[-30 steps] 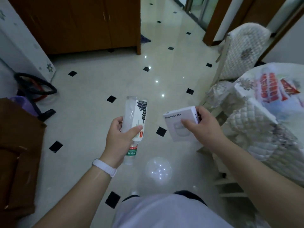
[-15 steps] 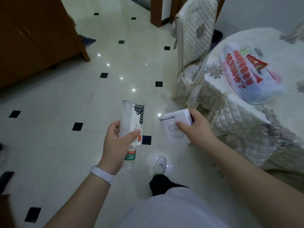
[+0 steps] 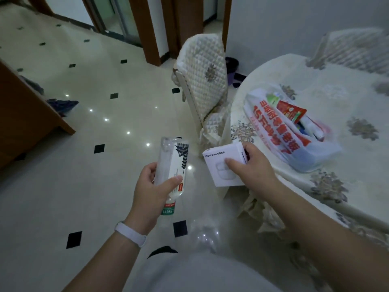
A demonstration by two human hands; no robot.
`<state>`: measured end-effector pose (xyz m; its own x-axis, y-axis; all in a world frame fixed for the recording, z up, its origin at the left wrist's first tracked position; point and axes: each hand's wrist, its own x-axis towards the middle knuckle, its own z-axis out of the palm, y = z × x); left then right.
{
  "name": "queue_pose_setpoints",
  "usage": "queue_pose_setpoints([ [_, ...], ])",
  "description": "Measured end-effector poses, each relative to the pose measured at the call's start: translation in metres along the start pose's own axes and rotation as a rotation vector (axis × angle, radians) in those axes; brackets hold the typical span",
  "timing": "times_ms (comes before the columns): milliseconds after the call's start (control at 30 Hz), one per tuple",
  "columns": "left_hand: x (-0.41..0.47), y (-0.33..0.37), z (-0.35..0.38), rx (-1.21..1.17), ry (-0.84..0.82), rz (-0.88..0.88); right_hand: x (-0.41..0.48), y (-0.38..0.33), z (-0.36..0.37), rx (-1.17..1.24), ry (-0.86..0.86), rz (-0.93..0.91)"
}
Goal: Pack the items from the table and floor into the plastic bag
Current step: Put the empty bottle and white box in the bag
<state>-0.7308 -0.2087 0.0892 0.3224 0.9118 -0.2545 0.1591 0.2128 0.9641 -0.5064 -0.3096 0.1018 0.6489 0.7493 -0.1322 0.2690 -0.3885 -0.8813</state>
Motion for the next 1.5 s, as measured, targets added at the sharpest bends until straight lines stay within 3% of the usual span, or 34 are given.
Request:
queue_pose_setpoints([
  [600,0.290,0.043,0.113,0.081,-0.645,-0.041,0.127,-0.007,-0.017,-0.016,0.551,0.413],
  [833,0.330,0.057,0.189,0.196,-0.854,-0.051,0.137,0.014,-0.046,0.041,0.753,0.527],
  [1000,0.340,0.066,0.260,0.283,-0.912,-0.032,0.174,0.042,-0.102,0.061,0.920,0.481],
  [1267,0.360,0.088,0.367,0.440,-0.951,0.062,0.251,0.098,-0.177,0.092,0.845,0.474],
  [1500,0.375,0.105,0.441,0.518,-1.047,0.140,0.292,0.133,-0.177,0.173,0.721,0.553],
])
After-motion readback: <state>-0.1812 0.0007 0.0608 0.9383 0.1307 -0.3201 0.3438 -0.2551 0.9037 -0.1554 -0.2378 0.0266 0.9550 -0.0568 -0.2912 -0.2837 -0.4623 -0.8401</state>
